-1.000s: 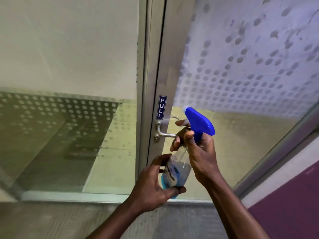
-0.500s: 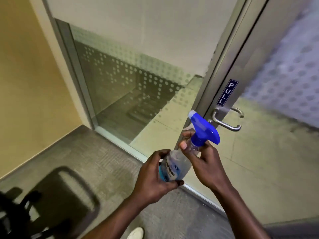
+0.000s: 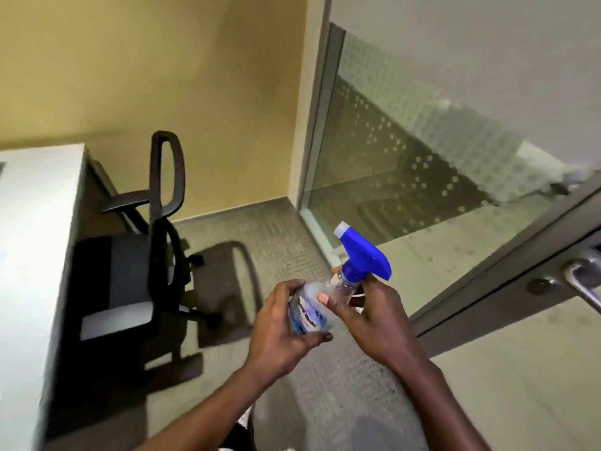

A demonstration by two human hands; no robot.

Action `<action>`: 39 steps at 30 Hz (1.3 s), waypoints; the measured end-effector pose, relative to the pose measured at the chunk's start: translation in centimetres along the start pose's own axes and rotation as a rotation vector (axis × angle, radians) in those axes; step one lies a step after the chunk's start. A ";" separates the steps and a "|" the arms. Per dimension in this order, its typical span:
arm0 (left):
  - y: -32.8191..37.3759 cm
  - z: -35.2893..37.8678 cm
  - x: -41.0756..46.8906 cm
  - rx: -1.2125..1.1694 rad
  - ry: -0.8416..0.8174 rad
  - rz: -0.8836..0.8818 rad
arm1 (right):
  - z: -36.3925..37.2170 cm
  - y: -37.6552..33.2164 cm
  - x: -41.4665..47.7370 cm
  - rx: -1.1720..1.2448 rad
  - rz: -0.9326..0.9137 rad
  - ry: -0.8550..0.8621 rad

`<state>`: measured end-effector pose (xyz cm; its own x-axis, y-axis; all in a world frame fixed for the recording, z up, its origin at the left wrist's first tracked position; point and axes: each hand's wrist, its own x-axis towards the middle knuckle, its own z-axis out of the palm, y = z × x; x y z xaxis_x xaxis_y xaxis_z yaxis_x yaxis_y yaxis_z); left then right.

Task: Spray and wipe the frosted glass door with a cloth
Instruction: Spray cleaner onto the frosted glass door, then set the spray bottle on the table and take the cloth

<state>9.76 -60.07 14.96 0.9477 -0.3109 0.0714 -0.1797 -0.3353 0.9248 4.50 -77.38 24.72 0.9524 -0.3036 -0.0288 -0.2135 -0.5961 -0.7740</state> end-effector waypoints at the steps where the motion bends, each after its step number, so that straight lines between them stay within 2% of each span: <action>1: -0.6 -1.1 -0.4 0.008 0.037 -0.020 | 1.0 -0.9 0.3 -0.003 -0.021 -0.036; 12: -6.7 -14.6 -4.8 0.087 0.373 -0.199 | 15.0 -11.7 2.5 -0.070 -0.289 -0.334; 17: -9.8 -22.1 -7.4 0.069 0.510 -0.267 | 22.9 -17.3 2.4 -0.080 -0.406 -0.369; 24: -13.7 -31.6 -11.4 0.096 0.581 -0.411 | 33.8 -23.9 1.5 -0.104 -0.553 -0.486; 27: -15.5 -34.8 -13.1 0.257 0.600 -0.470 | 38.0 -25.5 1.3 -0.139 -0.578 -0.537; 32: -19.6 -39.0 -17.8 0.478 0.619 -0.725 | 44.8 -27.3 1.7 -0.153 -0.602 -0.605; 35: -22.6 -40.8 -21.4 0.603 0.692 -0.884 | 48.3 -28.4 2.0 -0.168 -0.610 -0.635; 39: -24.7 -42.5 -24.8 0.592 0.744 -1.036 | 52.7 -29.5 2.3 -0.181 -0.573 -0.700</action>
<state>1.85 -6.31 6.23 0.5992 0.7788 -0.1855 0.7700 -0.4972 0.3999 24.51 -21.35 14.20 0.8251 0.5572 -0.0933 0.3566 -0.6419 -0.6788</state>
